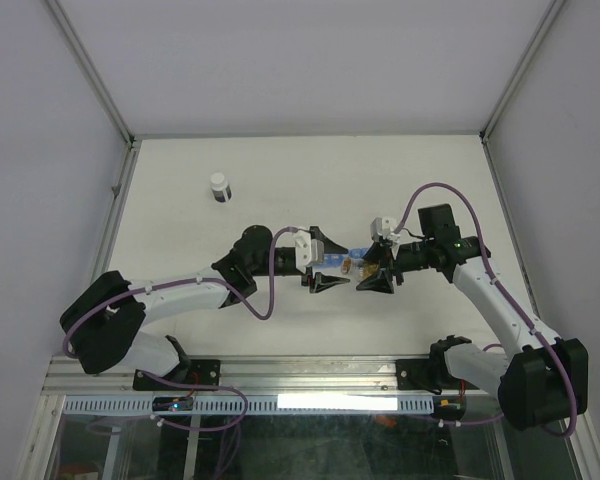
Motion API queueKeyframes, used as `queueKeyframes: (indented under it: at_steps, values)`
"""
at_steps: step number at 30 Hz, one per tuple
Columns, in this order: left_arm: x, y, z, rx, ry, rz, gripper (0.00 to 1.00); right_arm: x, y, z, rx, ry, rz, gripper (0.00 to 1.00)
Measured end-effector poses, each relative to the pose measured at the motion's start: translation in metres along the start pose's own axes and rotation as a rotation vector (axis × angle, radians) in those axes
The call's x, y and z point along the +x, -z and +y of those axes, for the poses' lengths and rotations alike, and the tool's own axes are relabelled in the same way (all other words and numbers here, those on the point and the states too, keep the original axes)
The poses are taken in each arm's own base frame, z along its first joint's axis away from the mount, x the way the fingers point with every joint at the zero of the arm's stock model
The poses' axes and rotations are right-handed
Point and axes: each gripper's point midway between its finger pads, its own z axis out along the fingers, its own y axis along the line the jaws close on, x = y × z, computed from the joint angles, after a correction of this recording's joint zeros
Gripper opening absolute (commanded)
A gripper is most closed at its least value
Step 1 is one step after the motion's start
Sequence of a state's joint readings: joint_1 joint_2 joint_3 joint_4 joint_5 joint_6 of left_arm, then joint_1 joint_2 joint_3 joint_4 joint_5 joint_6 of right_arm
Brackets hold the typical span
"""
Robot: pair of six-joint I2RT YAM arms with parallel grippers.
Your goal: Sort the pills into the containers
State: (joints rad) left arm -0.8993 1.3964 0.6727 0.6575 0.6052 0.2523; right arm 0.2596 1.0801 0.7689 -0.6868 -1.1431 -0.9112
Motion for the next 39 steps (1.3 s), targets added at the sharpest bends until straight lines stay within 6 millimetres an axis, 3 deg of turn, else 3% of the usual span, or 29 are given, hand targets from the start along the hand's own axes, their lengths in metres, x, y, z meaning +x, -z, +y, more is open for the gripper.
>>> queueKeyframes:
  at_steps: [8, 16, 21, 23, 34, 39]
  values:
    - [-0.001, -0.004, 0.002, 0.006, 0.003, 0.001, 0.51, 0.000, 0.000, 0.001, -0.003, 0.000, 0.000, 0.00]
    - [-0.002, -0.004, -0.004, 0.033, 0.039, -0.004, 0.25, 0.000, 0.000, 0.001, -0.005, -0.002, 0.001, 0.00]
    - [-0.002, -0.004, -0.005, 0.019, 0.142, -0.003, 0.04, 0.000, 0.000, 0.003, -0.009, -0.009, 0.000, 0.00]
    - [-0.003, -0.004, -0.004, -0.004, 0.211, 0.000, 0.02, 0.000, 0.000, 0.003, -0.009, -0.011, 0.001, 0.00]
    - [0.005, -0.011, -0.001, -0.348, 0.711, 0.062, 0.06, 0.007, 0.003, 0.000, 0.010, -0.036, 0.029, 0.00]
    - [0.005, -0.010, 0.000, -0.427, 0.840, 0.068, 0.33, 0.007, 0.003, 0.000, 0.011, -0.032, 0.028, 0.00]
